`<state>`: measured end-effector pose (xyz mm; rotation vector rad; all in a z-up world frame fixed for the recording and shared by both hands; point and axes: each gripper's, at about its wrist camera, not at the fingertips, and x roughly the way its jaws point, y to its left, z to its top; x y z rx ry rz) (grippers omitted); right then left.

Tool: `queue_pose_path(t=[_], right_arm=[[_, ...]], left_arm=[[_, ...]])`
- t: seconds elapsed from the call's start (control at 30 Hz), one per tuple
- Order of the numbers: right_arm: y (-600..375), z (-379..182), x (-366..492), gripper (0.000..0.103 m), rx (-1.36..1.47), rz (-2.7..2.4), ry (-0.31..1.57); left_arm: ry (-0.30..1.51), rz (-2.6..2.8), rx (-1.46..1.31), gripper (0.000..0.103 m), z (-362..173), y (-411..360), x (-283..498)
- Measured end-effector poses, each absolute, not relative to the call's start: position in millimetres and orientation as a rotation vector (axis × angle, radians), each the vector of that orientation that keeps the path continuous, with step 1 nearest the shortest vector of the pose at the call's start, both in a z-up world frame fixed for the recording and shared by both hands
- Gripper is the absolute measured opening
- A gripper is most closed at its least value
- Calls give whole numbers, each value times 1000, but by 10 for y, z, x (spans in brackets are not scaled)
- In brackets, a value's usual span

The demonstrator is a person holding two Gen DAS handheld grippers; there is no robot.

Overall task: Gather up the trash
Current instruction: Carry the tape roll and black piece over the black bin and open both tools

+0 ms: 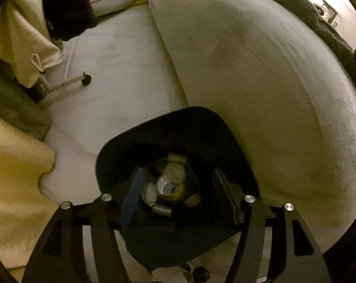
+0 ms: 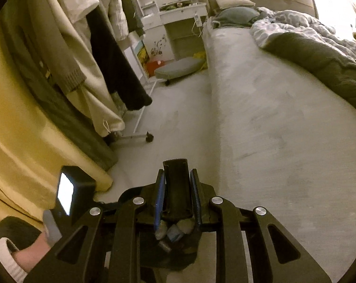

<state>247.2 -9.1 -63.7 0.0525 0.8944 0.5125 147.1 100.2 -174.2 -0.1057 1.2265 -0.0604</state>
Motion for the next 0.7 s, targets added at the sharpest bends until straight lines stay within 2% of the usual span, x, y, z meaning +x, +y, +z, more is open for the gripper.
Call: queue_pose_path(t=[0.2,0.7], right_arm=[[198,-834,2503,21,15,527,947],[825,-1420,2541,21,-95,560,1098]], left_arm=[[1174,-8,-118,74,-1640,1280,1403],[957,40,-153,76,-1138,1832,1142]])
